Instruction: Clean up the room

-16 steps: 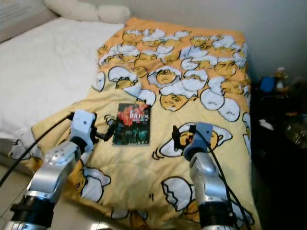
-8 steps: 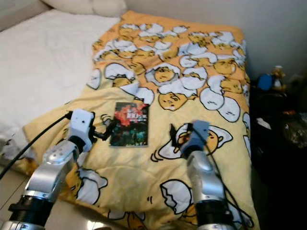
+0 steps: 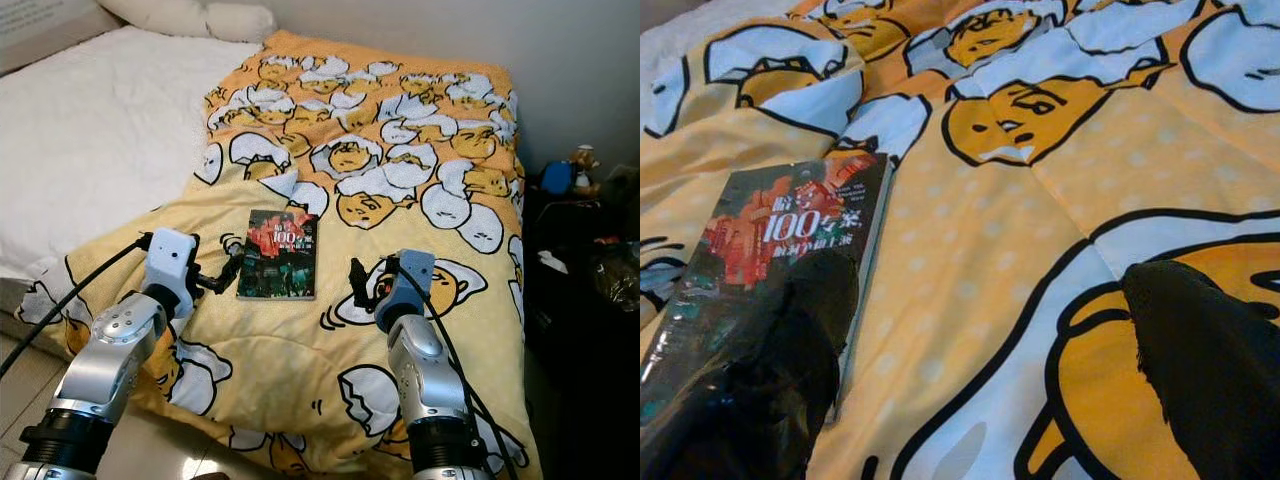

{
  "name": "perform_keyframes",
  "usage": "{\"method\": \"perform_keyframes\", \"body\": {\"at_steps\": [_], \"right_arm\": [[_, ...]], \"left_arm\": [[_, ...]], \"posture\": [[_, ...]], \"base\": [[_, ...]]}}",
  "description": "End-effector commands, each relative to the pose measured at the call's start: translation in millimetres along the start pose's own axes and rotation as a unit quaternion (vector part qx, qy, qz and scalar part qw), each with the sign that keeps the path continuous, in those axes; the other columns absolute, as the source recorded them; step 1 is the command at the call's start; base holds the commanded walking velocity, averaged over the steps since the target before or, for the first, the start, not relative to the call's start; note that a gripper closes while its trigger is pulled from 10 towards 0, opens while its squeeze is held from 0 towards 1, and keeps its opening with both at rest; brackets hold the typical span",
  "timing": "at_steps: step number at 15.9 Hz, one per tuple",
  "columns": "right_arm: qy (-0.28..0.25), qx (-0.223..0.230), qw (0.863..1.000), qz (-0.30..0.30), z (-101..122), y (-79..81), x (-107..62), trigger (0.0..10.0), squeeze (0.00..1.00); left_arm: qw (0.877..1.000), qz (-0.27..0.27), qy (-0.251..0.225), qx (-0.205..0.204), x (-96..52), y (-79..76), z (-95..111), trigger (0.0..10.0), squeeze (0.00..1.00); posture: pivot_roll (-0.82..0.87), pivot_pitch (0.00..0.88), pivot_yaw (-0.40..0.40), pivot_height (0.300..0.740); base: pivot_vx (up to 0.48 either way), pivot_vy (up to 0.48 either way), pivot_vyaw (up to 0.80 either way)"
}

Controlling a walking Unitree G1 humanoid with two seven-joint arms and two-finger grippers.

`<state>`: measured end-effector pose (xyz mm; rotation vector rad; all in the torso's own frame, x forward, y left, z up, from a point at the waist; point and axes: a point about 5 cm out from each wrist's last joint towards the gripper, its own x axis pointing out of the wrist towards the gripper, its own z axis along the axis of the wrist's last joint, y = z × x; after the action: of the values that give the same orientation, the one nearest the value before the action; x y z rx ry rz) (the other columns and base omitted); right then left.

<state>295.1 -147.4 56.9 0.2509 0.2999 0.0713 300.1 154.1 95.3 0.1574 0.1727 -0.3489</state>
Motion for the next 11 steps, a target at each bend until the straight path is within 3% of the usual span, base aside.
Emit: {"method": "perform_keyframes", "body": {"at_steps": [1,4,6,7,11], "right_arm": [[-0.009,-0.004,1.0,0.002,6,0.1,0.7,10.0,0.0],[-0.009,-0.005,1.0,0.002,7,-0.1,0.9,10.0,0.0],[-0.011,-0.006,1.0,0.003,8,-1.4,1.0,10.0,0.0],[-0.007,-0.021,1.0,0.012,10,-2.7,1.3,10.0,0.0],[-0.002,-0.096,0.995,0.038,23,-18.3,0.8,10.0,0.0]], "left_arm": [[1.0,0.004,0.002,-0.002,-0.9,1.0,-2,10.0,0.0],[1.0,0.004,0.002,-0.004,-0.8,0.9,-2,10.0,0.0],[0.998,-0.022,0.0,-0.052,0.1,-1.2,-3,10.0,0.0],[0.997,-0.046,-0.02,-0.061,2.8,-0.3,2,10.0,1.0],[0.995,-0.028,0.03,-0.088,22.9,20.0,-4,10.0,1.0]], "posture": [[0.03,0.0,-0.004,0.74],[0.03,0.0,-0.004,0.74],[0.03,0.0,-0.006,0.74],[0.02,0.0,-0.005,0.74],[-0.01,0.0,0.0,0.74]], "base": [[0.0,0.0,0.0],[0.0,0.0,0.0],[0.0,0.0,0.0],[0.0,0.0,0.0],[0.0,0.0,0.0]]}}
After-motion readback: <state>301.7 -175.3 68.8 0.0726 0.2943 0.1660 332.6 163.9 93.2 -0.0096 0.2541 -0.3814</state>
